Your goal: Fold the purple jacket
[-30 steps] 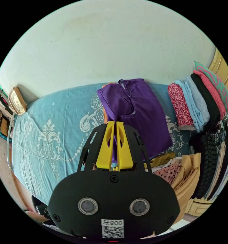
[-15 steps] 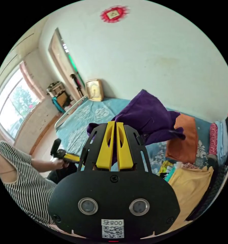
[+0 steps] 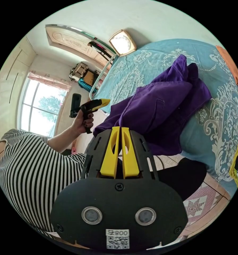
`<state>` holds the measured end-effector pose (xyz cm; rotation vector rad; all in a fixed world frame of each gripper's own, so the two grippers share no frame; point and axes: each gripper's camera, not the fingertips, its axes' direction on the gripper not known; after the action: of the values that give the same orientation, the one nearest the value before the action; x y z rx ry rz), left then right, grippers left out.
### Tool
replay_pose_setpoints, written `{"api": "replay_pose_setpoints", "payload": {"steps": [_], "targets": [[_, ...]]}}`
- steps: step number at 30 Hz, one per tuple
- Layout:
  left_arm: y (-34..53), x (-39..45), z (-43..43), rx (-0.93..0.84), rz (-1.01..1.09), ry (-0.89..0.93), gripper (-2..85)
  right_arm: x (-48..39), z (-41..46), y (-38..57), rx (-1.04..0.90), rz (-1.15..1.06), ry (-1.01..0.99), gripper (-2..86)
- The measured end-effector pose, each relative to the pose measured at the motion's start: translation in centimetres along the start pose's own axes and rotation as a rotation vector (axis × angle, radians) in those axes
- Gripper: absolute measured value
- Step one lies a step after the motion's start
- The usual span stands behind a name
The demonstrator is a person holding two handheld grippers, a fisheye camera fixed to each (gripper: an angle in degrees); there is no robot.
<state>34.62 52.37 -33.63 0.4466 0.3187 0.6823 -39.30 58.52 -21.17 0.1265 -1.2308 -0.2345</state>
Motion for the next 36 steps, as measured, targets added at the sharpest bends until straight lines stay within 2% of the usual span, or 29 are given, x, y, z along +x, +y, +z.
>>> {"api": "replay_pose_setpoints", "payload": {"steps": [5, 10, 15, 20, 25, 29, 32, 36], "targets": [[-4.0, 3.8, 2.9, -0.107, 0.104, -0.035, 7.9, 2.1, 2.9, 0.7, -0.111, 0.019, 0.038, 0.8], [-8.3, 7.5, 7.4, -0.244, 0.175, -0.245, 8.8, 3.1, 7.0, 0.1, -0.198, 0.013, 0.017, 1.1], [-9.2, 9.3, 10.4, -0.365, 0.214, -0.382, 8.6, 4.9, 6.6, 0.0, -0.224, 0.035, -0.006, 1.8], [-7.5, 10.6, 10.5, -0.42, 0.198, -0.322, 7.5, 10.7, 0.6, 0.6, -0.061, 0.205, 0.112, 4.1], [-5.0, 13.2, 8.6, -0.398, 0.168, -0.189, 8.1, 16.4, -3.6, -4.9, 0.103, 0.215, 0.263, 7.2], [-3.4, 15.2, 8.1, -0.435, 0.193, -0.255, 6.2, 19.0, -2.3, -9.3, 0.091, 0.205, 0.272, 9.5], [-2.2, 16.6, 7.2, -0.44, 0.163, -0.231, 2.8, 20.0, 0.0, -11.6, 0.041, 0.209, 0.353, 10.2], [0.1, 18.9, 4.0, -0.379, 0.105, -0.164, 1.1, 19.3, 2.5, -11.7, -0.018, 0.224, 0.408, 4.3]]}}
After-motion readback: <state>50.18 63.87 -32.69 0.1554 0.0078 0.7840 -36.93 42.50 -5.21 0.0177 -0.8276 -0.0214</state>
